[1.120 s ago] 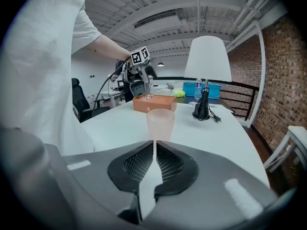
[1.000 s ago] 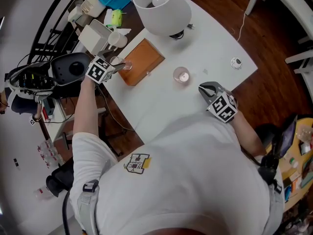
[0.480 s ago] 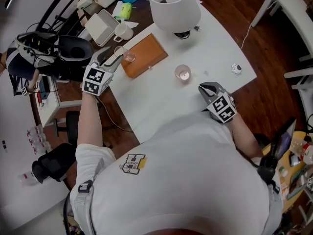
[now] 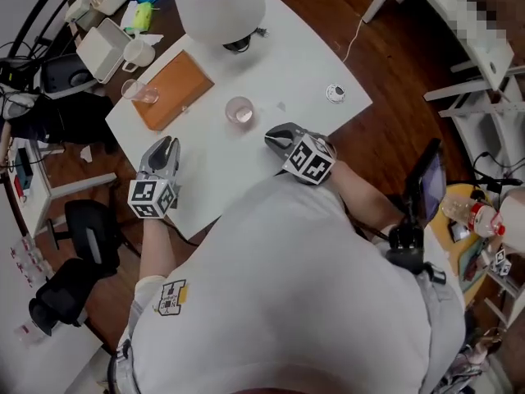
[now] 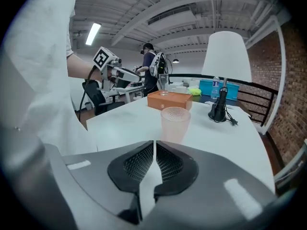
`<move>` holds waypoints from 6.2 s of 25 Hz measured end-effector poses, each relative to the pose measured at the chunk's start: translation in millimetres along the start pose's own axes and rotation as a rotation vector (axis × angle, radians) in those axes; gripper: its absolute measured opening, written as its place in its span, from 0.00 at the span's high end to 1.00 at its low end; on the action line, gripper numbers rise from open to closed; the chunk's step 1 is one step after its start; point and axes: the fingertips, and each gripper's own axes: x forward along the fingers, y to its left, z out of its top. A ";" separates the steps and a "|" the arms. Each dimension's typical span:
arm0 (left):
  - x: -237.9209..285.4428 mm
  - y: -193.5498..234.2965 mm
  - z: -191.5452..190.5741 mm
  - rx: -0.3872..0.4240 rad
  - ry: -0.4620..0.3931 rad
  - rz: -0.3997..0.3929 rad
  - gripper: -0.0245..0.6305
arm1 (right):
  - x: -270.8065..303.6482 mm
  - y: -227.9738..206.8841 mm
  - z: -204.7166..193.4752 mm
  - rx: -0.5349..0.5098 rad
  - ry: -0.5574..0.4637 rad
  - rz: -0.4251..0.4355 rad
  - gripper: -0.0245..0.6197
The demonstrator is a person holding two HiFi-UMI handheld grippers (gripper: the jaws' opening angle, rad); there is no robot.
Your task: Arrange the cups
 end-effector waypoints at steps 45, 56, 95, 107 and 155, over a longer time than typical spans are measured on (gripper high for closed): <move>-21.1 -99.5 -159.0 -0.518 0.145 0.093 0.96 | 30.4 56.3 -7.1 -0.191 0.120 0.278 0.94; -20.7 -86.6 -148.0 -0.515 0.109 0.073 0.96 | 37.7 41.9 -7.2 -0.138 0.120 0.205 0.94; -16.4 -70.2 -176.4 -0.643 0.068 0.036 0.96 | 106.0 -38.3 82.0 -0.579 0.462 0.207 0.36; 1.4 -35.2 -160.9 -0.683 -0.072 -0.024 0.96 | 134.7 -73.8 235.9 -0.605 0.389 0.080 0.36; 0.5 -39.5 -156.0 -0.651 -0.143 -0.058 0.96 | 253.8 -112.9 240.8 -0.586 0.446 0.142 0.22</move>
